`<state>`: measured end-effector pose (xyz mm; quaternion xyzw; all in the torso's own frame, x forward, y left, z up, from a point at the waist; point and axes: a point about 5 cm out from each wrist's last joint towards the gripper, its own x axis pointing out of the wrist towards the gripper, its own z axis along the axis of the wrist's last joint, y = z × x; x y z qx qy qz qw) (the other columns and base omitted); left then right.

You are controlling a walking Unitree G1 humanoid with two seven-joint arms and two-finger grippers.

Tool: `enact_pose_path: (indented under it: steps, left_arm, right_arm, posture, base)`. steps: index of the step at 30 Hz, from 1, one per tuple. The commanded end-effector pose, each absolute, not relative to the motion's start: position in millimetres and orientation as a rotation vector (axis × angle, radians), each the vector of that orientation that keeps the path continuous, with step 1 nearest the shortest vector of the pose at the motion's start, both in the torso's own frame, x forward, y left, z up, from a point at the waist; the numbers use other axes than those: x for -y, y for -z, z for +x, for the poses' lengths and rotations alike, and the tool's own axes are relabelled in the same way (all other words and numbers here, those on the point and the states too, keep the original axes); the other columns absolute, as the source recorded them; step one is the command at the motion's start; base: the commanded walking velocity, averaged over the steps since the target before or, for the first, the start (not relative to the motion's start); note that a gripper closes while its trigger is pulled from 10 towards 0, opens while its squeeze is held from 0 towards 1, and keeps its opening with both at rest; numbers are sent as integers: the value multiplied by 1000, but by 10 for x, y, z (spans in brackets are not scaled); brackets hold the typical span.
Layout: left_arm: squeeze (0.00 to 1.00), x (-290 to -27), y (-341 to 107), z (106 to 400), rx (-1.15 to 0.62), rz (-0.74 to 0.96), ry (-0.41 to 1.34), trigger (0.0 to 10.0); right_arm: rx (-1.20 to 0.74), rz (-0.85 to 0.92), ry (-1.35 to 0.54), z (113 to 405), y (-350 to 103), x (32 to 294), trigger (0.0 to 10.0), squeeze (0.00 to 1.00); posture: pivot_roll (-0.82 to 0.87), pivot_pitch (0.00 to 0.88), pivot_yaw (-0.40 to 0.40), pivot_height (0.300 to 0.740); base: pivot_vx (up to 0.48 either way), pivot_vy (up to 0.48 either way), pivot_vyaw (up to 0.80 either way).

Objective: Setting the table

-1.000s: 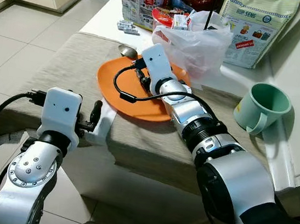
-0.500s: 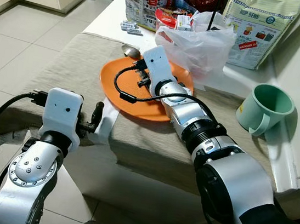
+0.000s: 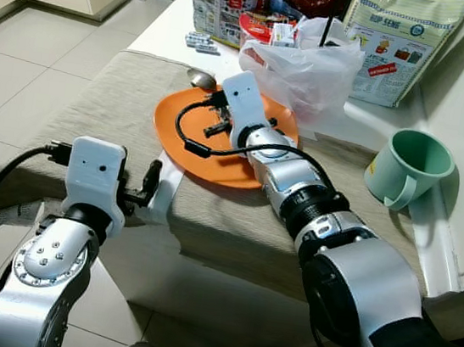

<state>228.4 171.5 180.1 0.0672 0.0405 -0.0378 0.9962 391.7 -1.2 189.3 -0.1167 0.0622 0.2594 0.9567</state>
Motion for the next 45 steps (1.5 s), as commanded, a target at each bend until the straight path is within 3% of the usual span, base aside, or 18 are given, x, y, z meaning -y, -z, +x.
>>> enact_pose_path:
  steps: [1,18,23,24,25,29,30,38,45]
  left_arm:
    - [0,-1700,-1832,2282,-76,134,86,10000]
    - [0,-1691,-1826,2307,-85,145,101,10000]
    - [0,-1698,-1832,2307,-82,150,98,10000]
    - [0,-1695,-1830,2306,-82,152,99,10000]
    - [0,-1693,-1828,2305,-81,153,100,10000]
    - [0,-1691,-1832,2310,-78,156,101,10000]
    - [0,-1691,-1833,2313,-77,156,101,10000]
    - [0,-1682,-1831,2313,-73,154,103,10000]
    - [0,-1665,-1838,2334,-69,153,112,10000]
  right_arm:
    - [-152,-200,-499,3905,-1801,52,0,0]
    - [-96,-105,-494,3929,-1932,39,0,0]
    - [-11,-132,-533,3943,-2152,-40,0,0]
    - [-21,-149,-527,3949,-2159,-39,9451,0]
    - [-24,-155,-524,3955,-2171,-36,10000,0]
    - [-37,-236,-502,3993,-2195,31,10000,0]
    - [-40,-268,-490,4013,-2203,80,10000,1000]
    - [-34,-363,-443,4115,-2352,315,10000,1000]
    - [-94,-389,-476,4101,-2232,344,10000,1000]
  posture:
    - [163,154,-10,740]
    - [157,154,-6,740]
    - [158,145,-7,740]
    - [157,140,-8,740]
    - [157,138,-8,740]
    - [154,130,-12,740]
    - [152,125,-15,740]
    - [146,114,-19,740]
    - [139,113,-20,740]
  base:
    - [0,0,0]
    - [0,0,0]
    - [0,0,0]
    - [0,0,0]
    - [0,0,0]
    - [0,0,0]
    - [0,0,0]
    - [0,0,0]
    - [0,0,0]
